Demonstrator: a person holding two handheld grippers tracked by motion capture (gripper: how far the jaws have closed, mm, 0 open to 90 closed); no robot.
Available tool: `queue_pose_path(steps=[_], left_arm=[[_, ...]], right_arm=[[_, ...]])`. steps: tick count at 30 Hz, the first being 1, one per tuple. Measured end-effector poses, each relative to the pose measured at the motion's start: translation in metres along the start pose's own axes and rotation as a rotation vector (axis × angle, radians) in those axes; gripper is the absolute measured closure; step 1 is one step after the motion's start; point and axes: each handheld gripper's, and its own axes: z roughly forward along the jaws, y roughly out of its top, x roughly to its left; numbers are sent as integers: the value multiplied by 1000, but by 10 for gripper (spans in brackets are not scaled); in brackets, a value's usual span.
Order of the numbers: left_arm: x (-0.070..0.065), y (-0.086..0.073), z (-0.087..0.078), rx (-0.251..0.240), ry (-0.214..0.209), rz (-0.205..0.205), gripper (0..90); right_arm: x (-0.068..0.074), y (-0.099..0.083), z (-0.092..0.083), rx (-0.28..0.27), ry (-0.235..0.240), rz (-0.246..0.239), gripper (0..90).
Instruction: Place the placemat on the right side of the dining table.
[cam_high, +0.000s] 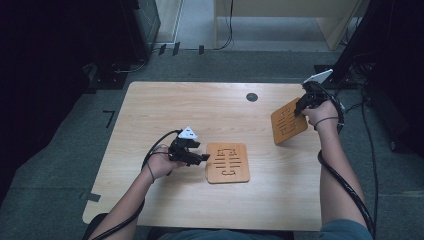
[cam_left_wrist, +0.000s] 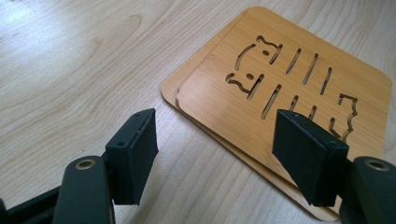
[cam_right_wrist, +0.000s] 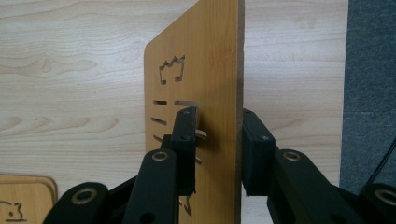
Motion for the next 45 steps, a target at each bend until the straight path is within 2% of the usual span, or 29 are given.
queue_pose_path(steps=[2,14,25,45], left_arm=[[0,0,0,2,0,0,300],[-1,1,0,-11,-1,6,300],[0,1,0,-15,1,11,299],[0,1,0,-13,3,9,299]], right_arm=[[-1,-1,2,-8,-1,-7,710],[-10,-5,15,-20,44,43,672],[-14,-7,21,-42,67,52,652],[-24,-14,43,-59,91,74,551]])
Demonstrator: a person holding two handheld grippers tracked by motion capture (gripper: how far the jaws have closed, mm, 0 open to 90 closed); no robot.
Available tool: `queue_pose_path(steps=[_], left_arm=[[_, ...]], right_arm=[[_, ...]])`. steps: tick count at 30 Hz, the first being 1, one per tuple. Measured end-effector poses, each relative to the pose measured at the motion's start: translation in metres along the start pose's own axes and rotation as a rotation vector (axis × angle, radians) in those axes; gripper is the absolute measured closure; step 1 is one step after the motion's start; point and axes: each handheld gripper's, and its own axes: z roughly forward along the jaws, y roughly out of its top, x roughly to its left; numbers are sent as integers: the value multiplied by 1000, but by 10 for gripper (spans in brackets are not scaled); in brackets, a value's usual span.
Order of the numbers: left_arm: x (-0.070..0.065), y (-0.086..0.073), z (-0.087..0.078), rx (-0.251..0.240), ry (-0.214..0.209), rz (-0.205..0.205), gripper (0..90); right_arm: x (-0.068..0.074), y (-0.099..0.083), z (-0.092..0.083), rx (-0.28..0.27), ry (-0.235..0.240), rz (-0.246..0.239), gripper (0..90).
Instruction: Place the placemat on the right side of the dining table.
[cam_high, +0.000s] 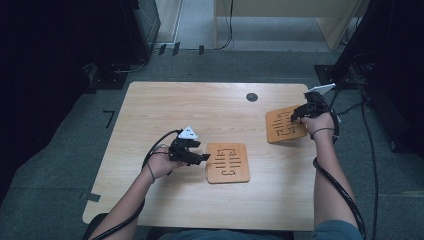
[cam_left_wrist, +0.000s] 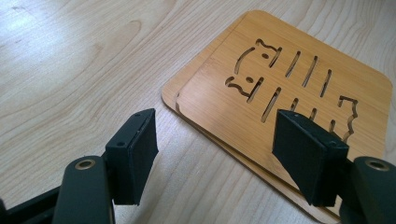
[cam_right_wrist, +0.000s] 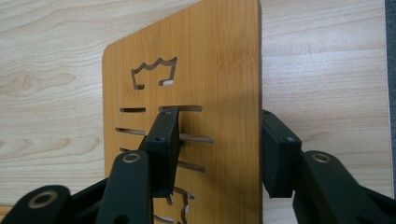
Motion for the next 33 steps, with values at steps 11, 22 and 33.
queue_pose_path(steps=[11,22,33], left_arm=[[0,0,0,3,2,2,299],[-1,0,1,4,2,3,299],[0,0,0,3,4,2,299]], right_arm=[[1,-3,8,-3,8,-18,513],[-2,-5,16,-4,11,-12,486],[-4,-6,25,-2,22,-3,472]])
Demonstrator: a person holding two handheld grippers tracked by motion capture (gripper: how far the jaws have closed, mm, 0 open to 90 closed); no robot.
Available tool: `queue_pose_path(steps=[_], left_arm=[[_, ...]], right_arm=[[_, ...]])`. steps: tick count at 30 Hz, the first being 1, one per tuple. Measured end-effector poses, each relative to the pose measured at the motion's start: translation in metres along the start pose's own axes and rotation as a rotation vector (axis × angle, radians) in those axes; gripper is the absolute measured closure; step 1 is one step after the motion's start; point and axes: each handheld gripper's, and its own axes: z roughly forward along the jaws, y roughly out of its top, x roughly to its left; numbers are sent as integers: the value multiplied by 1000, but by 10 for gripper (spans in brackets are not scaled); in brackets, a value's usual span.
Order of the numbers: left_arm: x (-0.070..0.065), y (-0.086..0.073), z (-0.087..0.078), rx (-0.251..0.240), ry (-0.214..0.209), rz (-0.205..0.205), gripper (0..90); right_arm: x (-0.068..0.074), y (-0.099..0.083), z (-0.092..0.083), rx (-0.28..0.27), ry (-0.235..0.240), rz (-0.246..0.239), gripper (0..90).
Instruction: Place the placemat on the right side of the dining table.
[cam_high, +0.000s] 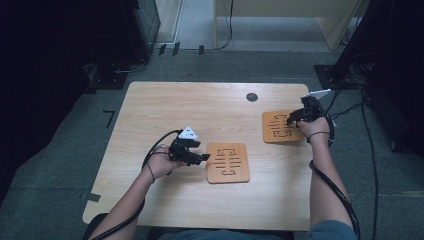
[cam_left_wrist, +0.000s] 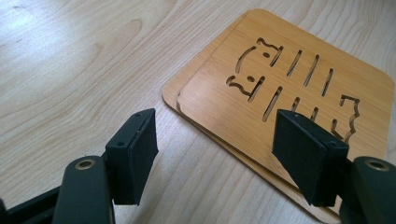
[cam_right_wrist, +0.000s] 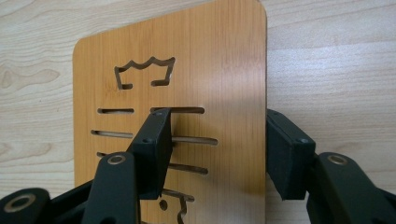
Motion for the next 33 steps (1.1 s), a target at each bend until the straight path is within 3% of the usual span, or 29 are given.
queue_pose_path(steps=[18,33], left_arm=[[0,0,0,-1,0,1,299],[0,0,1,2,1,-3,299]], right_arm=[[1,-1,6,-9,-17,-16,476],[12,-6,-1,-41,0,-83,441]])
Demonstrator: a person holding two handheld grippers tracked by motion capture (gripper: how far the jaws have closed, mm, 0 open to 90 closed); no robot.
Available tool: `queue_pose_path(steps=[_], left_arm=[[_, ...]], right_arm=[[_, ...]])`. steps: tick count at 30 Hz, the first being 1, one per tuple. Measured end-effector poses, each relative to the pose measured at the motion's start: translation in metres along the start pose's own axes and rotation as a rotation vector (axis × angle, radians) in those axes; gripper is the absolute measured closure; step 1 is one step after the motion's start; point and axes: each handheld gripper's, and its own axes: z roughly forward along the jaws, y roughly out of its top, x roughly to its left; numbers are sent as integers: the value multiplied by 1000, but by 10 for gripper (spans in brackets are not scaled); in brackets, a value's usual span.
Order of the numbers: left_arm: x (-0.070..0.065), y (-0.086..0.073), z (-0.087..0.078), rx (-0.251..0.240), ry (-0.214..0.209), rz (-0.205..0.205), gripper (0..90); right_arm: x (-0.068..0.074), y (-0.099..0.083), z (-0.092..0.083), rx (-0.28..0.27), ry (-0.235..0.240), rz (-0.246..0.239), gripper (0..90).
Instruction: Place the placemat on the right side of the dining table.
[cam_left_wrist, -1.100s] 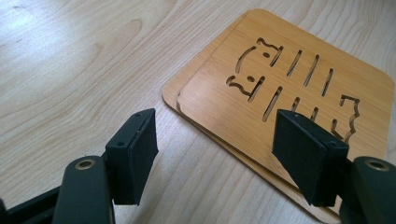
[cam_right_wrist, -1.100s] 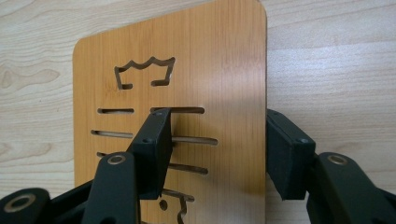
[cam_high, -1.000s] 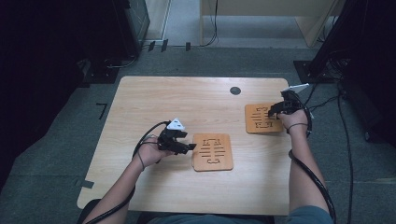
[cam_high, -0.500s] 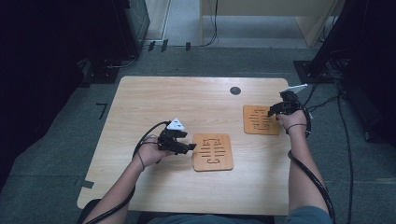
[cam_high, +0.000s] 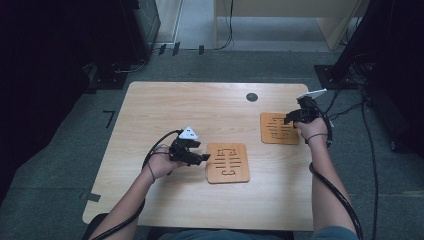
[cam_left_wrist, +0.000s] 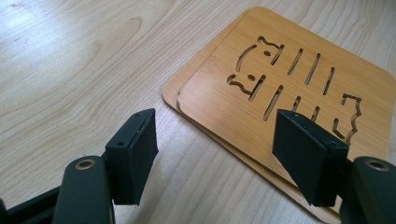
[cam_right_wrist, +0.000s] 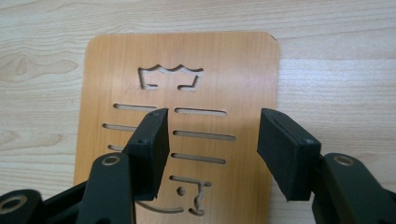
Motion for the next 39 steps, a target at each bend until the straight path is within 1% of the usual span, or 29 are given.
queue_pose_path(steps=[5,12,15,19,22,26,29,31,32,39], left_arm=[[1,0,0,6,1,-1,299],[1,0,0,6,-1,-2,298],[1,-1,1,9,-1,-2,298],[2,-1,1,13,1,-2,298],[2,-1,0,13,2,-3,298],[2,-2,1,17,2,-7,298],[2,-2,1,17,2,-8,297],[2,-2,1,15,2,-10,297],[2,-2,1,14,3,-10,297],[2,-2,1,16,3,-10,297]], right_arm=[[4,-5,-1,-19,21,-18,399],[8,-11,-3,-37,44,-44,364],[10,-15,-5,-58,59,-52,356],[13,-19,-5,-72,62,-62,336],[16,-22,-6,-79,70,-68,315],[19,-26,-8,-87,74,-101,281],[20,-29,-8,-81,96,-110,257],[21,-32,-8,-88,78,-111,257],[21,-33,-8,-95,70,-123,257],[24,-40,-8,-98,70,-145,245]])
